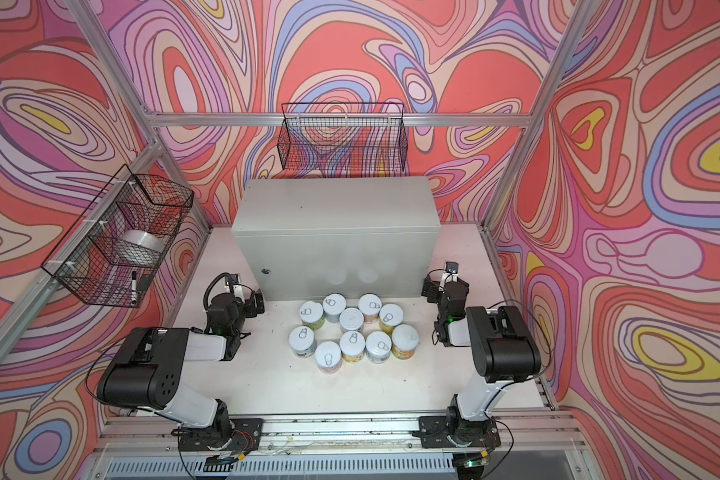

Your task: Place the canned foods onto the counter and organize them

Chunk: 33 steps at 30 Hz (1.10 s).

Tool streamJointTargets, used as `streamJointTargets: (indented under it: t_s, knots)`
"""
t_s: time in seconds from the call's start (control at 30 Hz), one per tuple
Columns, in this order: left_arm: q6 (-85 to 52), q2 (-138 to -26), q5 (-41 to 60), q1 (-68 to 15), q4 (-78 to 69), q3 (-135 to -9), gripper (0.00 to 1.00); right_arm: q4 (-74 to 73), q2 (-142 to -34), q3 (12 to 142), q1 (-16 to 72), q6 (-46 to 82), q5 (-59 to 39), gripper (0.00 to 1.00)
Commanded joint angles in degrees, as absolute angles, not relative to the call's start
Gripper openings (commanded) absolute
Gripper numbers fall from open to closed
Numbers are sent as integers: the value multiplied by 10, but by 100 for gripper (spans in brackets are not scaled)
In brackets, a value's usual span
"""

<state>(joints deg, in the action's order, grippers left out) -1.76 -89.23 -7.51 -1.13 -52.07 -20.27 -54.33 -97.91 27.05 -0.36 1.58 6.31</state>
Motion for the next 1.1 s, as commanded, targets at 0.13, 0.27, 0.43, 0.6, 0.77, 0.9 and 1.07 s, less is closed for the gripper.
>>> streamJointTargets:
  t_s: [0.13,0.27,0.43,0.6,0.77,0.9,1.07]
  knots:
    - [-21,-882,-73,-10,-516,-211,100,-544,-982,270,4,10,33,98]
    - [-21,-882,-72,-10,-518,-210,100,-544,-982,271,4,10,32,99]
    - [-20,-882,-74,-11,-520,-209,100,-544,-981,272,4,10,33,98]
    - [-5,-854,-106,-31,-488,-218,100,-539,-982,273,2,12,29,98]
    - [-19,-765,-156,-34,-372,-244,100,-543,-978,271,-3,8,20,98]
    - [-52,-695,-179,-37,-387,-215,100,-521,-967,279,0,-2,3,98]
    - [-163,-630,-267,-41,-171,-284,100,-310,-867,367,3,3,49,98]
